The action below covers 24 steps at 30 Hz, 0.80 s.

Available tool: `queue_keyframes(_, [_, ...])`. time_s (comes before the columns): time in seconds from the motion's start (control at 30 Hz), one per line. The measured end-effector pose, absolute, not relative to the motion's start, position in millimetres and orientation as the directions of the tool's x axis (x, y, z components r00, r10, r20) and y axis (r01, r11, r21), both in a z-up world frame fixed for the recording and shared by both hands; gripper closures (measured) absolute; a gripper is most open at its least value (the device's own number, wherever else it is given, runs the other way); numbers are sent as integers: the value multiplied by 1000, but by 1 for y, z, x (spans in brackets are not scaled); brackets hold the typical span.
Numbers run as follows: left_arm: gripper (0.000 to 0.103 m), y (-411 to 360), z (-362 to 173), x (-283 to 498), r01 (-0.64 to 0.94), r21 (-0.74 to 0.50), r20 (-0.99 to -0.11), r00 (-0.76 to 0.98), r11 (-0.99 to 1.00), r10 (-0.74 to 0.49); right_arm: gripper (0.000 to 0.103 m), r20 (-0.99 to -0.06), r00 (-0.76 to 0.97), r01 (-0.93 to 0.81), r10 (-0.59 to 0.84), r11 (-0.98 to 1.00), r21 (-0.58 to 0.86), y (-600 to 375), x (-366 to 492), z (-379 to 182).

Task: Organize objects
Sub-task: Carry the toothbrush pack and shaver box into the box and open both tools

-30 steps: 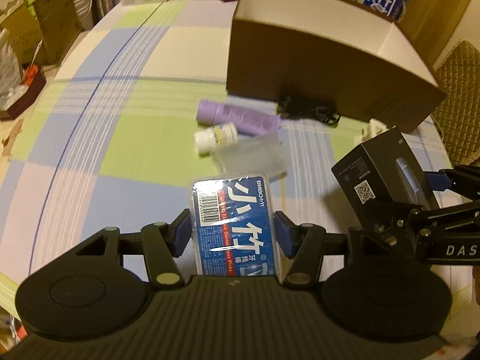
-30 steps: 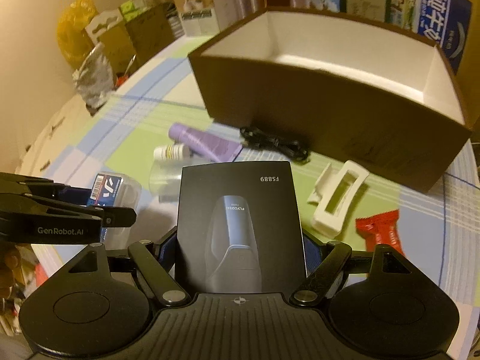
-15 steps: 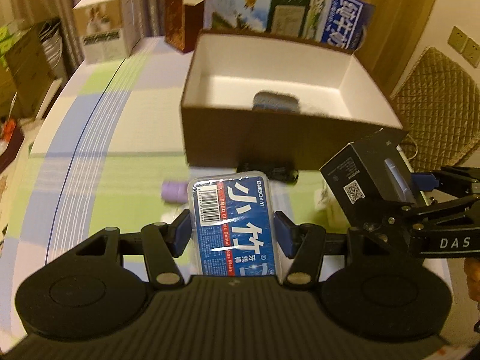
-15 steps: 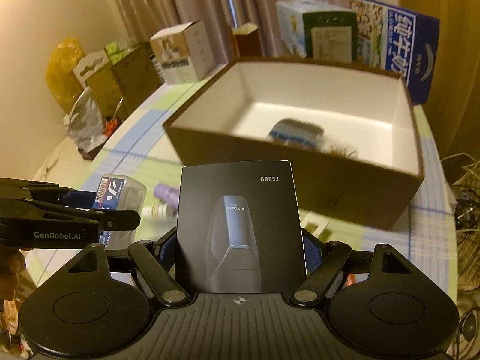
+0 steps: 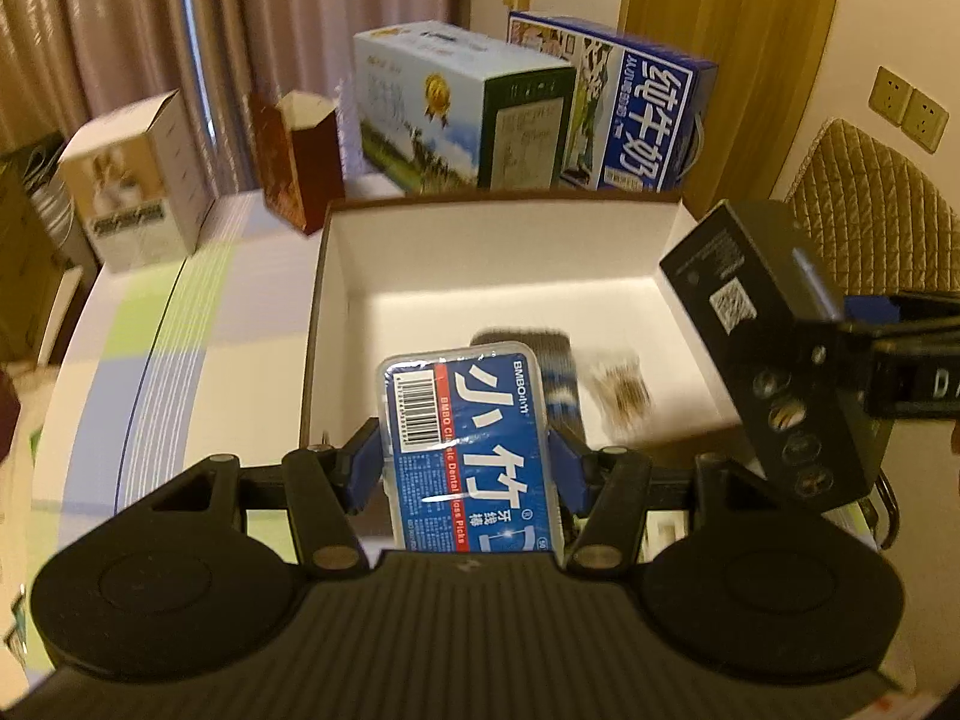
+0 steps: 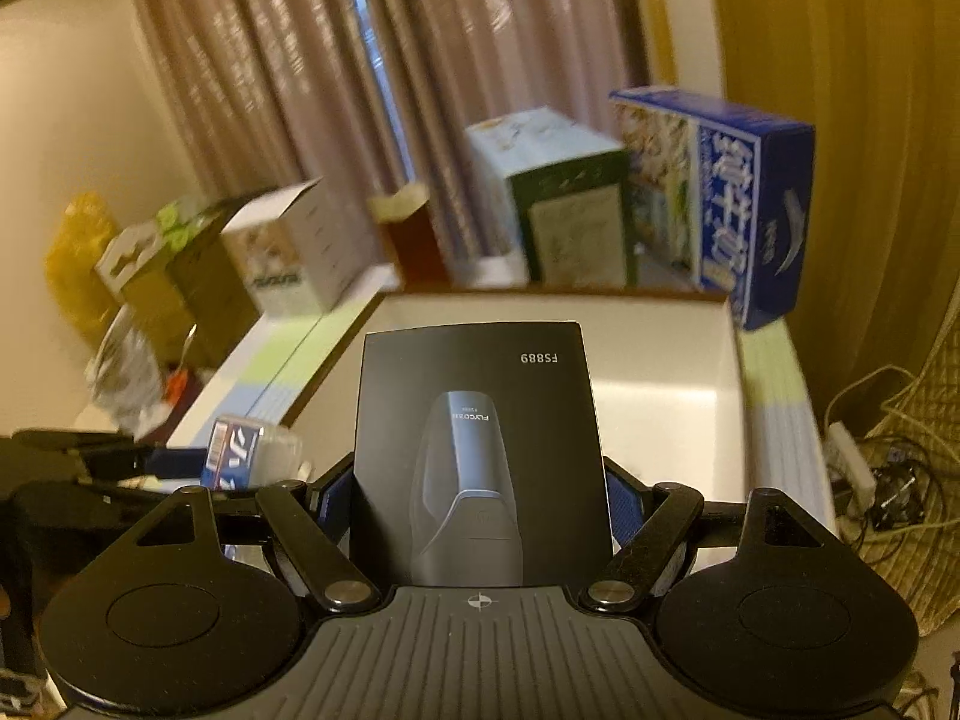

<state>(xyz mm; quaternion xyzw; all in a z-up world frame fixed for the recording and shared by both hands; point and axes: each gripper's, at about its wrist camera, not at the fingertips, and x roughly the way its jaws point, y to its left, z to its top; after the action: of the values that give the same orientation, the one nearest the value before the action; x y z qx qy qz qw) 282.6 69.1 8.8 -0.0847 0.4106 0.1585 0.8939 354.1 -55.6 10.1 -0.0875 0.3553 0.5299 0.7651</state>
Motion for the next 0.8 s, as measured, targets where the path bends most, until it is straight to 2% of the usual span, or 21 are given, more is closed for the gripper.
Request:
queue_keyframes(0.23, [50, 89, 5, 340, -316, 3, -765, 610, 949, 206, 27, -659, 261, -818, 705, 524, 237, -18, 407, 6])
queue_keyframes(0.53, [50, 114, -39, 396, -282, 44, -823, 534, 958, 195, 27, -754, 332, -758, 567, 636, 145, 21, 445, -47])
queue_keyframes(0.8, [50, 129, -73, 431, -274, 78, -852, 480, 959, 207, 27, -794, 352, -722, 495, 684, 106, 48, 468, -75])
